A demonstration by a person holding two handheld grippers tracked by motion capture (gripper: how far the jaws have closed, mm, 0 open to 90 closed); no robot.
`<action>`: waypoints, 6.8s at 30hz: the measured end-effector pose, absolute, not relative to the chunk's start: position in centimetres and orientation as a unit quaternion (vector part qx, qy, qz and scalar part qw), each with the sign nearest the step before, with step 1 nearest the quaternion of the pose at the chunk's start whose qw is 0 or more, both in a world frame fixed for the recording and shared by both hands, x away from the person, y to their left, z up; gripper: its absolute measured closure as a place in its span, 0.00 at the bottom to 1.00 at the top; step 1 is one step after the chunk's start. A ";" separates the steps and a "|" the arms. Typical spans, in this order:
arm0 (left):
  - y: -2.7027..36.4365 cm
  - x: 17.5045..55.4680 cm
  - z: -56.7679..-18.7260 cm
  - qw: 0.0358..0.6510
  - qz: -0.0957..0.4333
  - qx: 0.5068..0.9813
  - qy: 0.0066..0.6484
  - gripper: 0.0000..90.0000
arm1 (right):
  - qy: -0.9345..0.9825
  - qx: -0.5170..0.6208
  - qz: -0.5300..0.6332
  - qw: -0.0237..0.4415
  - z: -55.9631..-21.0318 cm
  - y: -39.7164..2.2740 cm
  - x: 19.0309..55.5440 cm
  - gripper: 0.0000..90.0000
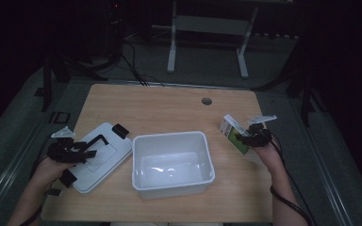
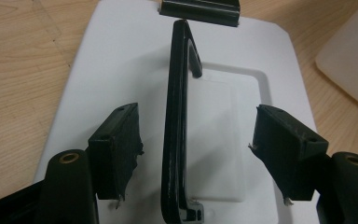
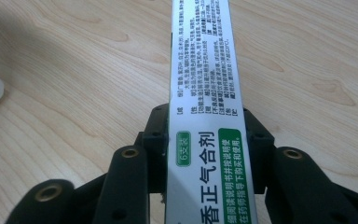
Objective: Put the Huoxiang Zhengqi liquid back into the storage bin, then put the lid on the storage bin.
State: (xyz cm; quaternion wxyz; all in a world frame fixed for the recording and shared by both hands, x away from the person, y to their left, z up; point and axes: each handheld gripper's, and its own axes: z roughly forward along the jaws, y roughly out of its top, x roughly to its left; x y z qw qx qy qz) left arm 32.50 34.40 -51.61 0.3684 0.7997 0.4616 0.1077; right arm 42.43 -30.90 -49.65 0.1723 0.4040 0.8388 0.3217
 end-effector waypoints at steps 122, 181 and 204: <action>35.4 31.4 -51.2 0.359 0.115 0.802 0.464 0.36 | 0.969 -0.023 0.241 -0.046 -44.9 -9.4 32.5 0.63; 34.0 35.2 -49.3 0.305 0.098 0.837 0.443 0.61 | 0.797 0.347 0.492 0.053 -49.6 -29.8 31.2 0.17; 32.8 36.2 -49.8 0.243 0.071 0.870 0.422 0.88 | 0.794 0.393 0.462 0.042 -54.1 -31.4 30.0 0.17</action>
